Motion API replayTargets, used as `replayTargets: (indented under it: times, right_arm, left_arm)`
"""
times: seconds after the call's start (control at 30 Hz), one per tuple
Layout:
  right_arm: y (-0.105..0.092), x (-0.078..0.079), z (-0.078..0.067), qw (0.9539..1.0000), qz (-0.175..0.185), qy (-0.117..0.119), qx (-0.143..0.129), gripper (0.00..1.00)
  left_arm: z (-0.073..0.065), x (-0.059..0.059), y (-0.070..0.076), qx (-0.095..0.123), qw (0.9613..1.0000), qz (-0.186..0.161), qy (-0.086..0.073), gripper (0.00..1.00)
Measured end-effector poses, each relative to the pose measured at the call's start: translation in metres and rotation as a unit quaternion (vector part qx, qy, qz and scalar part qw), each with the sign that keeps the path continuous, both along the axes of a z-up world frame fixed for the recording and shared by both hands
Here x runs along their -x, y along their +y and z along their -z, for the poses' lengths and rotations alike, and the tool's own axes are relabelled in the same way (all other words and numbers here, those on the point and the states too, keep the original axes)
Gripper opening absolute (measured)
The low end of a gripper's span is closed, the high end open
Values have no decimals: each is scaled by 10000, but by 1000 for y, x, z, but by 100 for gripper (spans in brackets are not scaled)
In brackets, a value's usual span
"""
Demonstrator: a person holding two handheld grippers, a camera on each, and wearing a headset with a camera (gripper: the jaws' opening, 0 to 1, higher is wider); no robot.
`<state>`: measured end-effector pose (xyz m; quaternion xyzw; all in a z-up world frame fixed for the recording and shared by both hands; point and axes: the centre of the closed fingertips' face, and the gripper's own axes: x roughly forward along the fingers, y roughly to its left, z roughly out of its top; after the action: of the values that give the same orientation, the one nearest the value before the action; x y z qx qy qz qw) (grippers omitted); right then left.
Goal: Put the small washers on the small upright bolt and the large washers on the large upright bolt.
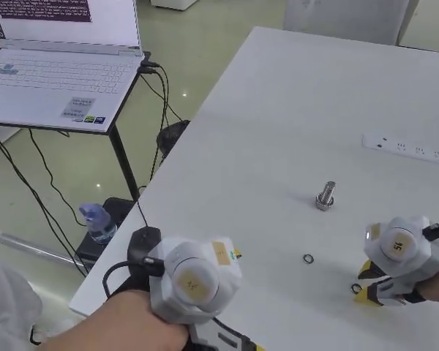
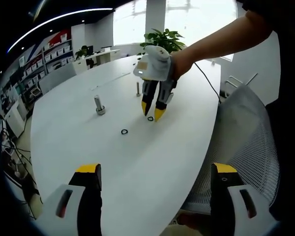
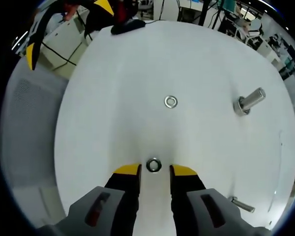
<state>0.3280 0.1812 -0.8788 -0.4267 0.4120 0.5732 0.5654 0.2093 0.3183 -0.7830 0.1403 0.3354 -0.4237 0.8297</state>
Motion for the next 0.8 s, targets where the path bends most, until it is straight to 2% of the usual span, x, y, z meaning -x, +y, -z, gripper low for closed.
replayTargets:
  times: [0.43,0.8]
  right_arm:
    - [0,5,0,9999,-75,-37,132,19]
    - [2,2,1,9990,14,-29,451,13]
  left_arm:
    - [1,-2,-3,35,10000,9,23,89]
    - [3,4,-1,1,10000,34,79,85]
